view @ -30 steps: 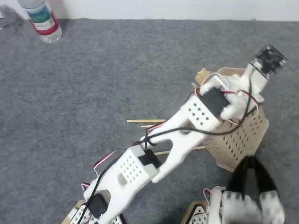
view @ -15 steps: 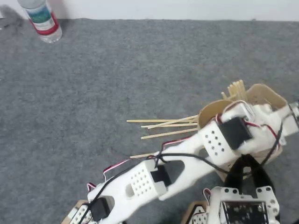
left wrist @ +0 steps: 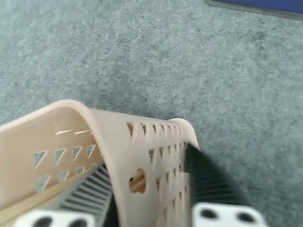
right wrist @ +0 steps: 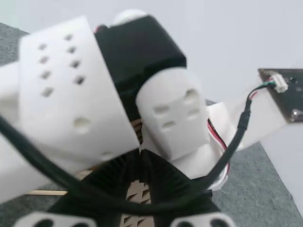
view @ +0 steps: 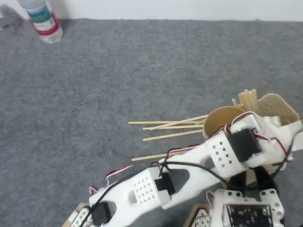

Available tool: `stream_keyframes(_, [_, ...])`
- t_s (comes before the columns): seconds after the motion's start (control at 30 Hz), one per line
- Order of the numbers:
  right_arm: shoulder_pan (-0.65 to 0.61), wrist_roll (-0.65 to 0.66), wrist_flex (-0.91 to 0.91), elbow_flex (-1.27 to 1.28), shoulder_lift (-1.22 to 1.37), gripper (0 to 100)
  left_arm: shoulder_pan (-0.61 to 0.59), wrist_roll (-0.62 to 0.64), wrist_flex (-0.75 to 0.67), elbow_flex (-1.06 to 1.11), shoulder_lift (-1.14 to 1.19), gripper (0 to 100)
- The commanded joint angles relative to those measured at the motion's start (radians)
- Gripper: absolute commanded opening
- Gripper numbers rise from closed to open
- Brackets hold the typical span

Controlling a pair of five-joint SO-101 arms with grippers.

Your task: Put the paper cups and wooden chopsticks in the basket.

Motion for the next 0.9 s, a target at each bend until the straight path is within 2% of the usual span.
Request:
stream_keyframes(0.0, [-0.002,-0.015,0.039,-0.005,0.001,0.7,-0.018,0.048,0.068,0.038,0.224,40])
stream_keyframes(0.33, [-0.004,-0.011,0.039,-0.051,0.002,0.7,-0.029,0.038,0.055,-0.019,0.229,40])
stream_keyframes(0.43, [-0.004,0.044,0.035,-0.129,0.015,0.7,-0.074,0.043,0.037,-0.073,0.23,40])
stream_keyframes(0.53, [-0.004,0.055,0.035,-0.071,0.059,0.7,-0.144,0.04,0.014,-0.082,0.23,38])
stream_keyframes(0.63, [-0.004,0.052,0.007,0.015,0.108,0.7,-0.187,0.037,0.006,-0.059,0.239,29])
stream_keyframes(0.87, [-0.002,0.049,-0.071,0.034,0.116,0.7,-0.193,0.04,0.025,-0.061,0.269,0])
